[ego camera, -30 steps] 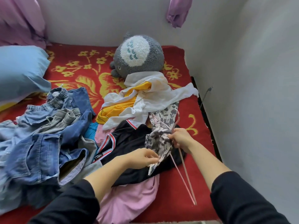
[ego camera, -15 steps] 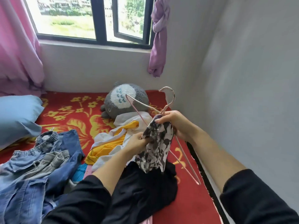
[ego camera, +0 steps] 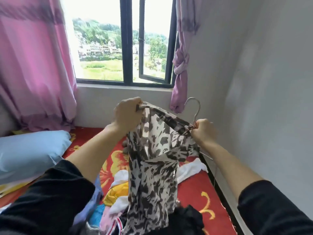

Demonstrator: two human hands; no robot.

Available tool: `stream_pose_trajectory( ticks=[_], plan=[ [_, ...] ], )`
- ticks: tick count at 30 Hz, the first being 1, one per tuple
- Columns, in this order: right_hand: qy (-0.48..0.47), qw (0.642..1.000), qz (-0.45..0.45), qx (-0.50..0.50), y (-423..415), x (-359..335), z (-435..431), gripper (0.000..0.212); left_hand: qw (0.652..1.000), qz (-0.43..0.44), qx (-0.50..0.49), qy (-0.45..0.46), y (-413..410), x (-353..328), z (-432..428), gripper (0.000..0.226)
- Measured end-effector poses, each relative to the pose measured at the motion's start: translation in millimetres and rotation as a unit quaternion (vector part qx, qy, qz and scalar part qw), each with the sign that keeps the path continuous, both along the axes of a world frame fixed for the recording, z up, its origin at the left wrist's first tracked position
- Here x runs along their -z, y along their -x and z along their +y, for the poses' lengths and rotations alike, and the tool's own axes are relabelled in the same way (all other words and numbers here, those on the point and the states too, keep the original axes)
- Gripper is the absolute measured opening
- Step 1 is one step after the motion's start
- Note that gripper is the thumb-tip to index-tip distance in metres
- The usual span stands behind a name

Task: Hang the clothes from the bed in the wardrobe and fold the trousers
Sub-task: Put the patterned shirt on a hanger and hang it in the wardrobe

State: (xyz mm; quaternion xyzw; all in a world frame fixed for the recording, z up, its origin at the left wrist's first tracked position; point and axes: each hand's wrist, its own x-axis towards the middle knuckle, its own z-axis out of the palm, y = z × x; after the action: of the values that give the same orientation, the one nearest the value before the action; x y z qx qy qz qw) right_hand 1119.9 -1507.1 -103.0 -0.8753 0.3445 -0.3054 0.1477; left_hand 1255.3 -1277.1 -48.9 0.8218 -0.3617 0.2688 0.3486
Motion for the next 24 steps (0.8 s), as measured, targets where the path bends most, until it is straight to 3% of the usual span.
stream_pose_trajectory(
  ticks=[2, 3, 6, 9, 11, 13, 15, 19, 24],
  plan=[
    [-0.031, 0.995, -0.094, -0.005, -9.3, -19.8, -2.4, 0.012, 0.998, -0.059, -0.036, 0.001, -7.7, -10.4, 9.4, 0.014],
    [-0.064, 0.99, -0.126, -0.01, -12.4, -27.2, -1.7, 0.016, 0.999, -0.036, -0.034, -0.003, -12.0, -11.9, 12.4, 0.016],
    [-0.188, 0.97, -0.145, -0.051, -18.0, -28.2, 9.3, 0.026, 0.984, 0.17, 0.013, -0.043, -19.6, -5.9, 18.5, 0.029],
    [-0.314, 0.925, -0.166, -0.132, -13.7, -5.7, 23.6, 0.017, 0.967, 0.252, -0.012, -0.025, -22.5, 13.0, 25.9, 0.032],
    [-0.397, 0.885, -0.183, -0.161, -10.3, 5.5, 28.7, 0.026, 0.959, 0.281, -0.037, -0.018, -24.8, 24.3, 28.5, 0.022],
    [-0.428, 0.87, -0.186, -0.162, -10.0, 16.4, 30.0, 0.042, 0.952, 0.297, -0.064, -0.031, -28.6, 34.1, 30.6, 0.017],
    [-0.453, 0.851, -0.209, -0.166, -7.1, 28.3, 29.4, 0.042, 0.947, 0.305, -0.094, -0.031, -34.4, 44.1, 35.2, 0.018],
    [-0.562, 0.774, -0.208, -0.207, 8.8, 52.2, 26.1, 0.038, 0.94, 0.307, -0.145, -0.005, -46.2, 59.8, 45.6, 0.023],
    [-0.523, 0.824, -0.092, -0.198, 19.8, 76.3, 38.5, 0.034, 0.94, 0.299, -0.159, 0.035, -52.3, 63.8, 49.4, 0.032]
  ],
)
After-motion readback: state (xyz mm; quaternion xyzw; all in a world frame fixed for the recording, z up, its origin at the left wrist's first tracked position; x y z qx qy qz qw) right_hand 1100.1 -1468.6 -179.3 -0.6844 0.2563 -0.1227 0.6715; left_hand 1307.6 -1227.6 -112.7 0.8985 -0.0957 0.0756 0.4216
